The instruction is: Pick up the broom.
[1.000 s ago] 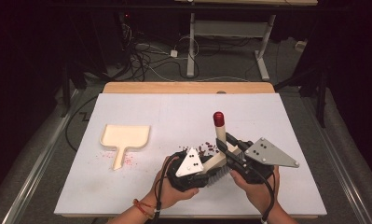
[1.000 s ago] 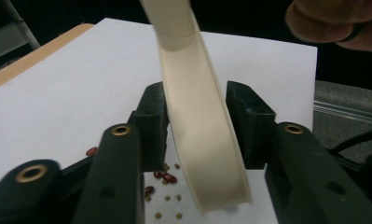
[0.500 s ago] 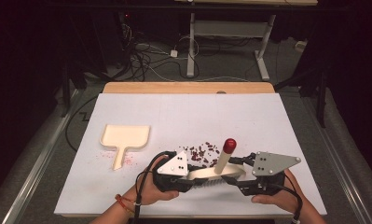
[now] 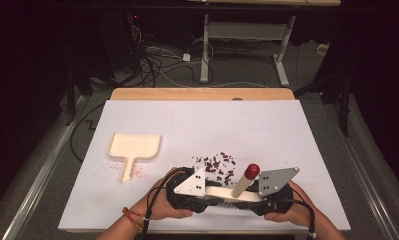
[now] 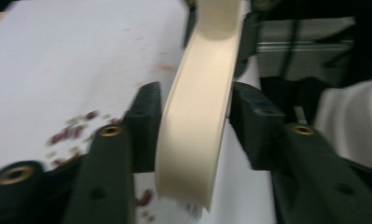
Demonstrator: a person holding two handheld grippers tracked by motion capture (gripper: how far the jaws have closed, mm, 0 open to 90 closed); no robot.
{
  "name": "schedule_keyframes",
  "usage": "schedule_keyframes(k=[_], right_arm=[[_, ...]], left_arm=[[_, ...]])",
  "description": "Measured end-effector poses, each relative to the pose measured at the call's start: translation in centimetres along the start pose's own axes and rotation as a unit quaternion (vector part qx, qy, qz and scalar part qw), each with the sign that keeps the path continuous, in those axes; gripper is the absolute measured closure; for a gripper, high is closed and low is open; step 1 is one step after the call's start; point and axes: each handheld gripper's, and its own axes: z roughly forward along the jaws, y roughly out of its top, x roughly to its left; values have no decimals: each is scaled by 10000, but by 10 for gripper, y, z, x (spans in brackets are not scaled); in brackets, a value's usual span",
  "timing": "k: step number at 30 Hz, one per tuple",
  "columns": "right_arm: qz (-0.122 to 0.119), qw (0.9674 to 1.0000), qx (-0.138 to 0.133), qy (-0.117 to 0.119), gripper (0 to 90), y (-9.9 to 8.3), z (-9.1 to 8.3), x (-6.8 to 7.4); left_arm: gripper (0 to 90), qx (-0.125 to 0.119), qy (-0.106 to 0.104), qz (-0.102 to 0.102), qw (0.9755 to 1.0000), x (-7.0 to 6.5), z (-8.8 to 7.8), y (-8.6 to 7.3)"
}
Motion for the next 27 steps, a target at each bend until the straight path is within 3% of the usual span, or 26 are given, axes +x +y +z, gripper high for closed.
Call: schedule_keyframes(k=[1, 3, 4, 5, 6, 7, 8, 9, 10, 11, 13, 14, 15, 16, 17, 19, 21, 22, 23, 25, 27], right_arm=[[38, 9999, -54, -111, 673, 1, -2, -1], [94, 9990, -136, -417, 674, 2, -6, -3], [176, 9981, -200, -551, 674, 1, -9, -5], [255, 9968, -251, -709, 674, 0, -12, -7], [324, 9949, -252, -926, 674, -1, -14, -9], [370, 9928, -254, -1114, 674, -2, -16, -11], [416, 9908, -254, -1266, 674, -3, -18, -13], [462, 9884, -257, -1426, 674, -4, -20, -15], [506, 9863, -260, -1549, 674, -4, -21, -17], [538, 9851, -269, -1612, 674, -5, -23, -19], [580, 9810, -264, -1831, 674, -6, -25, -23], [635, 9791, -258, -1916, 674, -7, -26, -25], [663, 9781, -246, -1956, 674, -8, -26, -28], [702, 9768, -253, -2008, 674, -9, -27, -30], [751, 9752, -251, -2065, 674, -10, -27, -32], [781, 9734, -214, -2145, 674, -12, -29, -35], [855, 9692, -151, -2303, 674, -13, -31, -38], [913, 9676, -160, -2347, 674, -13, -32, -40], [966, 9663, -188, -2378, 674, -14, -33, -42], [1061, 9634, -257, -2449, 674, -17, -35, -45], [1101, 9606, -265, -2537, 674, -20, -37, -48]], left_arm=[[434, 46, 239, 6, 9997, 0, -3, -1], [305, 268, 949, 114, 9951, -1, -11, -5], [271, 285, 1159, 78, 9928, 0, -17, -10], [256, 285, 1159, 78, 9928, 0, -17, -10], [256, 277, 1340, 2, 9906, 0, -23, -16], [253, 216, 1606, -249, 9865, 1, -37, -32], [245, 261, 1807, -354, 9826, 1, -44, -40], [241, 261, 1807, -354, 9826, 1, -44, -40], [240, 274, 2093, -680, 9751, 0, -58, -60], [238, 256, 2266, -852, 9699, -1, -64, -70], [233, 263, 2654, -1144, 9570, -4, -77, -89], [231, 196, 2764, -1322, 9517, -5, -83, -99], [230, 196, 2764, -1322, 9517, -5, -83, -99], [231, 249, 2973, -1549, 9418, -8, -91, -115], [231, 251, 3104, -1548, 9376, -9, -93, -122], [231, 315, 3270, -1784, 9275, -9, -95, -135], [231, 418, 3286, -1795, 9263, -7, -95, -139], [231, 491, 3373, -1837, 9220, -2, -95, -145], [231, 463, 3335, -1964, 9209, 1, -96, -148], [231, 430, 3289, -2049, 9209, 4, -97, -150], [230, 381, 3259, -2010, 9230, 3, -97, -150]])
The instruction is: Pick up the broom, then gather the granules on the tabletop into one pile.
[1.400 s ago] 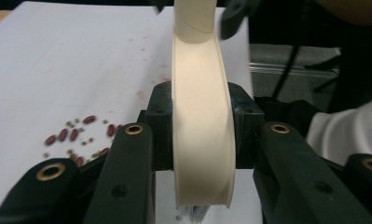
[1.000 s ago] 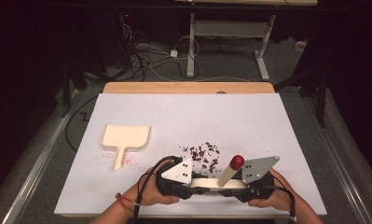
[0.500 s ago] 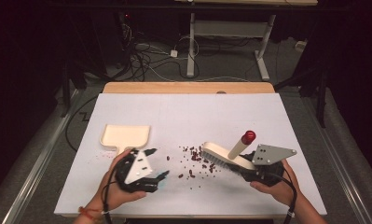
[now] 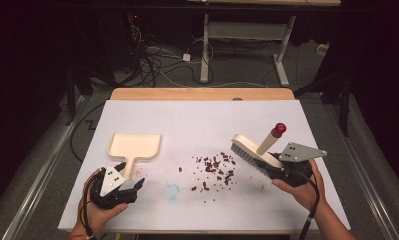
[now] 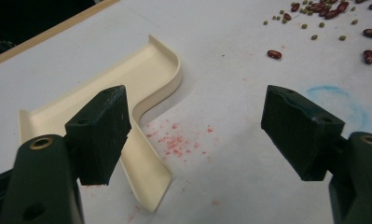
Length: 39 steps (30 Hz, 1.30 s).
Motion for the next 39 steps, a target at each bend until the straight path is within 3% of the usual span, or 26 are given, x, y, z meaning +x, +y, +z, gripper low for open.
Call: schedule_keyframes(k=[5, 10, 15, 24, 27, 32, 34, 37, 39], right_arm=[[98, 9989, 82, -442, 674, -4, 3, -9], [239, 9954, 232, -899, 674, -8, 12, -17], [365, 9934, 360, -1030, 674, -12, 25, -27], [356, 9916, 666, -1052, 675, -13, 57, -33], [273, 9916, 726, -1035, 675, -12, 67, -30], [178, 9929, 687, -951, 675, -10, 81, -24], [138, 9930, 654, -977, 675, -8, 87, -20], [136, 9944, 630, -837, 675, -6, 97, -12], [-3, 9942, 676, -832, 674, -4, 101, -3]], left_arm=[[213, 40, -61, 134, 9999, -4, 0, 0], [213, 68, -120, 234, 9996, -6, 4, 3], [213, 172, -154, 280, 9993, -7, 5, -1], [213, 246, -169, 234, 9993, -6, 3, -3], [213, 355, -172, 275, 9988, -8, 2, -7], [213, 331, -205, 215, 9990, -9, 0, -6], [213, 367, -257, 297, 9986, -12, 2, -4], [213, 376, -296, 354, 9982, -13, 3, -3], [213, 329, -328, 406, 9981, -13, 4, -2]])
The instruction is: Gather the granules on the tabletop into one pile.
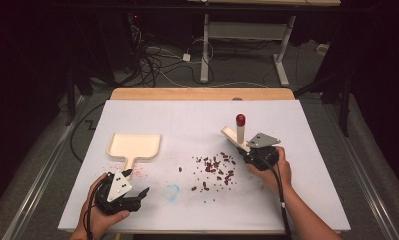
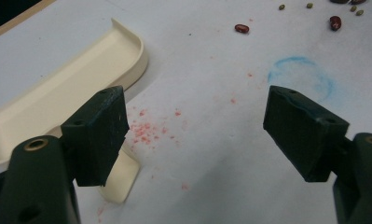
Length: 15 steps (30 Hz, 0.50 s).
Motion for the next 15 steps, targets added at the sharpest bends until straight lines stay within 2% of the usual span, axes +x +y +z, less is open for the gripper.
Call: schedule_keyframes(k=[1, 5, 6, 7, 8, 9, 10, 15], right_arm=[[-15, 10000, 12, 16, 674, 1, 0, 4], [-121, 9994, -63, 311, 674, 4, 0, 16], [-121, 9994, -63, 311, 674, 4, 0, 16], [-13, 9982, -140, 580, 674, 6, -2, 20], [-42, 9975, -179, 689, 674, 7, -3, 22], [-42, 9975, -179, 689, 674, 7, -3, 22], [-104, 9968, -142, 779, 674, 9, -5, 29], [-285, 9944, -169, 1002, 674, 12, -11, 44]], left_arm=[[213, 39, -47, -66, 10000, -1, 0, 0], [212, 76, -59, 40, 9999, -1, 2, 0], [212, 76, -59, 40, 9999, -1, 2, 0], [212, 80, -77, 51, 9999, -2, 2, 0], [212, 103, -94, 92, 9999, -3, 1, 0], [213, 103, -94, 92, 9999, -3, 1, 0], [213, 108, -107, 88, 9998, -3, 1, 0], [212, 99, -114, 74, 9999, -2, 0, -1]])
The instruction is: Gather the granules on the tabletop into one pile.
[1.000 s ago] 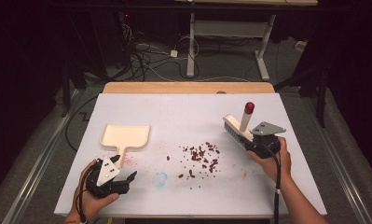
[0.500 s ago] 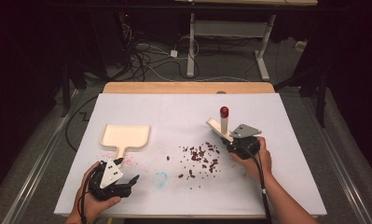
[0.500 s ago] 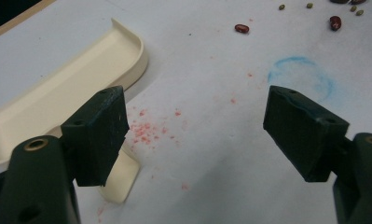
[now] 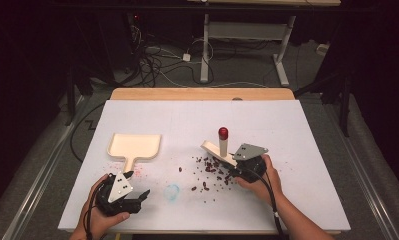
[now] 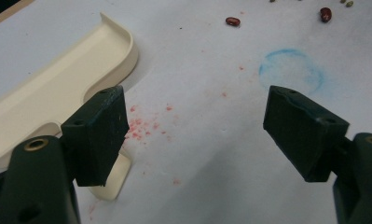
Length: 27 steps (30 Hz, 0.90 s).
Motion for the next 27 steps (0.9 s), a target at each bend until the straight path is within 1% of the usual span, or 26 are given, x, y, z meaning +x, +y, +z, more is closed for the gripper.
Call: schedule_keyframes(k=[4, 7, 8, 9, 11, 12, 13, 14, 16, 18, 19, 20, 21, 24, 25, 26, 27], right_arm=[[-68, 10000, 6, 9, 674, 2, -1, 7], [-129, 9998, -1, -145, 675, 2, -3, 7], [-138, 9996, -37, -233, 675, 3, -4, 5], [-99, 9994, -98, -301, 675, 3, -6, 3], [-10, 9991, -257, -329, 675, 5, -14, -1], [13, 9987, -345, -375, 675, 7, -20, -3], [46, 9984, -436, -368, 675, 9, -26, -4], [93, 9982, -522, -283, 675, 10, -32, -4], [190, 9975, -685, -49, 675, 13, -45, -1], [220, 9961, -801, 314, 675, 15, -57, 7], [193, 9954, -819, 454, 675, 15, -61, 14], [150, 9946, -824, 608, 675, 16, -64, 20], [96, 9937, -825, 753, 675, 16, -65, 26], [60, 9911, -787, 1074, 675, 18, -64, 44], [41, 9903, -794, 1141, 675, 19, -62, 50], [76, 9891, -766, 1253, 675, 19, -61, 56], [91, 9876, -732, 1389, 675, 19, -58, 61]], left_arm=[[213, 2, -6, 11, 10000, -1, -1, -1], [212, 16, -9, 27, 10000, -1, -1, 0], [213, 16, -15, 24, 10000, -1, 0, 0], [212, 29, -13, 33, 10000, -1, 0, 0], [213, 45, -11, 26, 10000, 0, 0, -1], [213, 45, -11, 26, 10000, 0, 0, -1], [212, 45, 0, 12, 10000, 0, 1, -1], [212, 45, 0, 12, 10000, 0, 1, -1], [212, 42, 7, 3, 10000, 1, 1, -1], [212, 44, 27, -9, 10000, 2, 0, -1], [209, 74, 17, -74, 9999, 1, 0, -1], [209, 74, 17, -74, 9999, 1, 0, -1], [209, 53, 46, -19, 10000, 2, 0, -1], [209, 55, 85, -19, 9999, 2, 1, -1], [209, 28, 82, -58, 9999, 2, 0, -1], [209, 23, 85, -140, 9999, 3, 0, 0], [209, 23, 85, -140, 9999, 3, 0, 0]])
